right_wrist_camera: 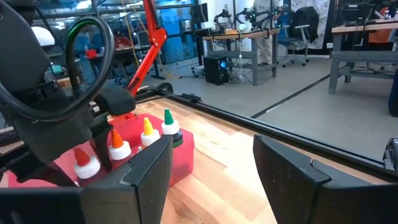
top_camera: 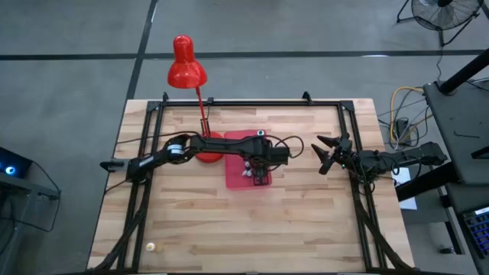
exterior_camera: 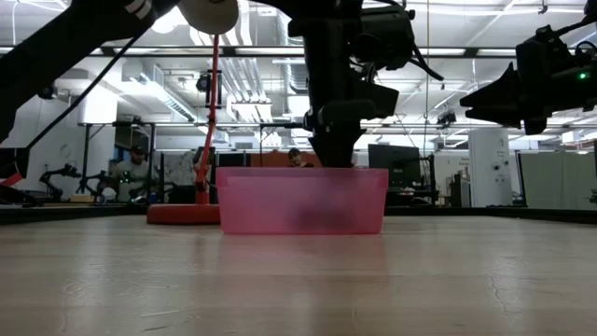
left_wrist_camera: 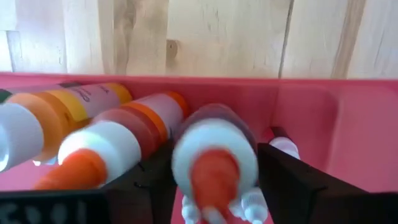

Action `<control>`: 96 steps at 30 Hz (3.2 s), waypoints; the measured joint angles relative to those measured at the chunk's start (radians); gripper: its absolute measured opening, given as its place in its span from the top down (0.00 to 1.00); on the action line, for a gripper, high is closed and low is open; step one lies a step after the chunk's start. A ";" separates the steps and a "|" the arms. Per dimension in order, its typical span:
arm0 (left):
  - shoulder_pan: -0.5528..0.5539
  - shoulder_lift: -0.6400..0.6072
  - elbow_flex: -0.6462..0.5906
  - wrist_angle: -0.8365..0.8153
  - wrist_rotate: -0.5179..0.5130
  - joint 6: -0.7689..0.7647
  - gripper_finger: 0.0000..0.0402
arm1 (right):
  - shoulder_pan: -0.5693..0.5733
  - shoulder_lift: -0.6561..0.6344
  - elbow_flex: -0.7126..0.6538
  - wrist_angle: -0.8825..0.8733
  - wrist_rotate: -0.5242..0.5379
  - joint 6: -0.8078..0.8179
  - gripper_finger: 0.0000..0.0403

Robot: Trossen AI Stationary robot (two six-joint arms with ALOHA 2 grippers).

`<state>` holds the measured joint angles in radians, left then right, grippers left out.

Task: Pick & Place food coloring
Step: Put the big red food coloring bottle into the bin, then put the big yellow food coloring bottle into the bin

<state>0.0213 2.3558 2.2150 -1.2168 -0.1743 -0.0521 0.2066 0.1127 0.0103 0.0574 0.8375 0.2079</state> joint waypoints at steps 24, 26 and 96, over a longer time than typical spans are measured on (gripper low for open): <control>-0.048 -0.020 0.141 -0.210 -0.151 -0.056 0.48 | 0.000 0.000 0.000 0.000 0.000 -0.001 0.47; -0.059 -0.035 0.135 -0.245 -0.152 -0.099 0.48 | 0.000 0.000 0.000 0.000 0.000 0.000 0.47; -0.750 -0.890 -0.983 -0.057 0.269 -1.426 0.48 | 0.000 0.000 0.000 0.000 0.000 -0.001 0.47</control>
<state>-0.7289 1.4661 1.2320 -1.2739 0.0948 -1.4776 0.2062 0.1127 0.0103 0.0574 0.8375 0.2072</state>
